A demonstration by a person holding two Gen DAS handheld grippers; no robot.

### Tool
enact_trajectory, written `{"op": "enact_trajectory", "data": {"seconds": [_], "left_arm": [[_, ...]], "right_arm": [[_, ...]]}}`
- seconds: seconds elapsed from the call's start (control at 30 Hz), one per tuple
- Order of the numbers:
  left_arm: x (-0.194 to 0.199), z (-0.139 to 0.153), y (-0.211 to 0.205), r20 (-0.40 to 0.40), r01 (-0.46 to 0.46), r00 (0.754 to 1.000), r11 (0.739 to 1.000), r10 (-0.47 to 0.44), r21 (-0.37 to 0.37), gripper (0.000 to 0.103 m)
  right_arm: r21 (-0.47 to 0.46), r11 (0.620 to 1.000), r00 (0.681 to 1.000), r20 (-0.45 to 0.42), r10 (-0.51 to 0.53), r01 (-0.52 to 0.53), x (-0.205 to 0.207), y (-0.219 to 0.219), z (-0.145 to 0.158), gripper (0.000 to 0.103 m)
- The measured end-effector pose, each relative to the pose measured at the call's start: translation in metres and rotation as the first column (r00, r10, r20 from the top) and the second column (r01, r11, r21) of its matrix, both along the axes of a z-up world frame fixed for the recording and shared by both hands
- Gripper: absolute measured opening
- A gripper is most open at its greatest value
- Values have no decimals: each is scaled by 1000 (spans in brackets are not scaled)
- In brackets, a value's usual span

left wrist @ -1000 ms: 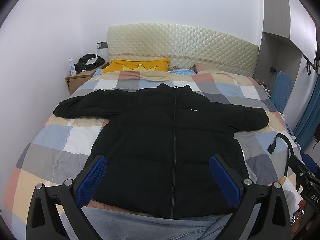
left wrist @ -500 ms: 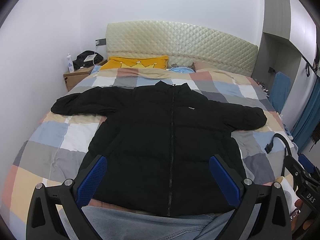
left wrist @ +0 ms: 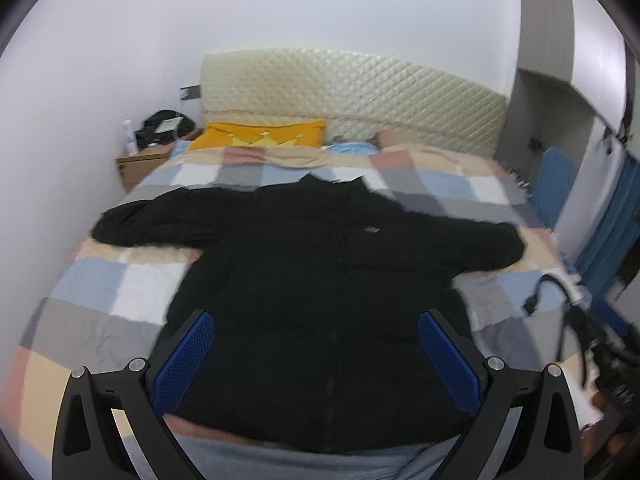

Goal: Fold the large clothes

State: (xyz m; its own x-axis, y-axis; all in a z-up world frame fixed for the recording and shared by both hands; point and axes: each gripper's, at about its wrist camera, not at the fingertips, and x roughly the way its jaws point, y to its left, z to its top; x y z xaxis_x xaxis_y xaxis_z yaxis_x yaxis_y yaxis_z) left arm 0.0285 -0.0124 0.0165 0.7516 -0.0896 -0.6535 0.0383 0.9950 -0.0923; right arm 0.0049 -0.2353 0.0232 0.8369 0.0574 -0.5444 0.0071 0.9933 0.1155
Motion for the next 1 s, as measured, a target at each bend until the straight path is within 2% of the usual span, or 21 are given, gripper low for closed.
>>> {"op": "enact_trajectory", "data": {"seconds": [0.07,0.27,0.37,0.43,0.57,0.67,0.73,0.8,0.9,1.0], "left_arm": [[8,8,-5,15,33,999,999,-33,-26,103],[33,27,-19,54,77,996,996,-75,-42,103],[42,30,-25,66,121,991,992,-118,-44,103],[48,33,-30,69,132,989,991,-130,-29,103],[59,49,-40,129,132,983,991,-132,7,103],[61,61,-41,191,125,974,992,-120,-14,103],[61,57,-38,199,117,974,992,-106,-42,103],[65,46,-34,180,101,980,993,-88,-60,103],[75,28,-29,147,60,988,997,-53,-40,103],[80,14,-23,152,25,988,999,-22,-22,103]], "right_arm": [[7,1000,1000,13,7,-7,3,-3,4,103],[9,1000,998,66,0,0,15,-23,20,103],[35,999,995,94,13,-17,23,-37,30,103],[39,999,993,120,-19,15,27,-51,37,103],[4,996,985,150,-86,87,43,-79,45,103],[-49,994,982,162,-92,101,59,-90,43,103],[-63,990,980,161,-116,127,72,-97,35,103],[-37,992,981,153,-116,123,84,-108,26,103],[-14,993,986,125,-114,116,108,-121,6,103],[-27,992,985,118,-123,127,128,-132,-13,103]]}}
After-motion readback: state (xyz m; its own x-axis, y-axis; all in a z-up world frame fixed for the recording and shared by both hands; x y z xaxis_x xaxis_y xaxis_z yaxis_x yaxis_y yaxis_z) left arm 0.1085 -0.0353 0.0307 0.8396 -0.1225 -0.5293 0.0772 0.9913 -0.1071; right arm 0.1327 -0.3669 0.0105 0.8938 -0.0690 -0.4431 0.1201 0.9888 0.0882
